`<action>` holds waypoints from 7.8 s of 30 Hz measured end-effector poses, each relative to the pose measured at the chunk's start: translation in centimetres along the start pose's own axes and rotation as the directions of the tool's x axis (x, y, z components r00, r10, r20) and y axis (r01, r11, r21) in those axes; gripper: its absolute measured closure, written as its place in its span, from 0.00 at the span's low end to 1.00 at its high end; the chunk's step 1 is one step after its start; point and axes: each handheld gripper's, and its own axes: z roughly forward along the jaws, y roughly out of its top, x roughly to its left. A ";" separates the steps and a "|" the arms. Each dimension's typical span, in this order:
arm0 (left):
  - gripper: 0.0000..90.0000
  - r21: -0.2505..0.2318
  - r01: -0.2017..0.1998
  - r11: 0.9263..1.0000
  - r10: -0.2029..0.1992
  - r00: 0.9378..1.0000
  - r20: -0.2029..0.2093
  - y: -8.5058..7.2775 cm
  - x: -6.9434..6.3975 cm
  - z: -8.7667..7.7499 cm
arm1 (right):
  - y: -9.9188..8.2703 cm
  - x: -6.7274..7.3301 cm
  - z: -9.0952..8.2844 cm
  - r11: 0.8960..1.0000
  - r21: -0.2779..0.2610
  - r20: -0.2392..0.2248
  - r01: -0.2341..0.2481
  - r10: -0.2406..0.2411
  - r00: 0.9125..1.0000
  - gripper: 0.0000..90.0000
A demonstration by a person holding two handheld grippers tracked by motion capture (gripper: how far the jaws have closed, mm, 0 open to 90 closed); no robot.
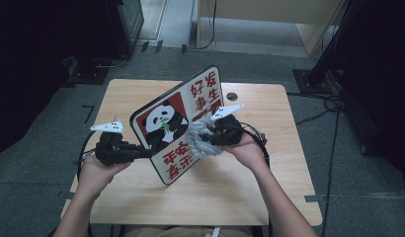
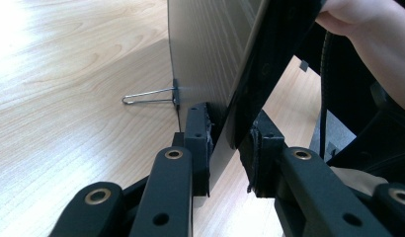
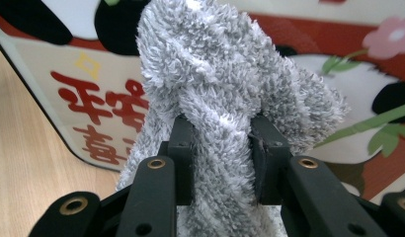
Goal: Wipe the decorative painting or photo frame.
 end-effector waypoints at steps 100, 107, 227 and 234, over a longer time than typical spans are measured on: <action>0.83 -0.025 0.024 0.999 -0.025 1.000 -0.011 -0.3 -0.3 0.1 | 6.9 4.0 -5.9 0.992 -0.075 -0.062 0.099 -0.104 0.993 0.77; 0.83 -0.029 0.023 0.999 -0.024 1.000 -0.016 -0.5 -0.3 0.1 | 10.3 4.8 -6.8 0.984 -0.103 -0.048 0.146 -0.152 0.987 0.77; 0.83 -0.006 0.006 1.000 -0.006 1.000 0.003 -0.2 -0.3 0.2 | 0.3 1.5 1.4 0.995 -0.044 -0.217 0.093 -0.100 0.971 0.77; 0.83 -0.006 0.010 1.000 -0.010 1.000 0.006 -0.2 -0.3 0.2 | -0.5 1.5 2.0 0.995 -0.013 -0.209 0.097 -0.098 0.973 0.77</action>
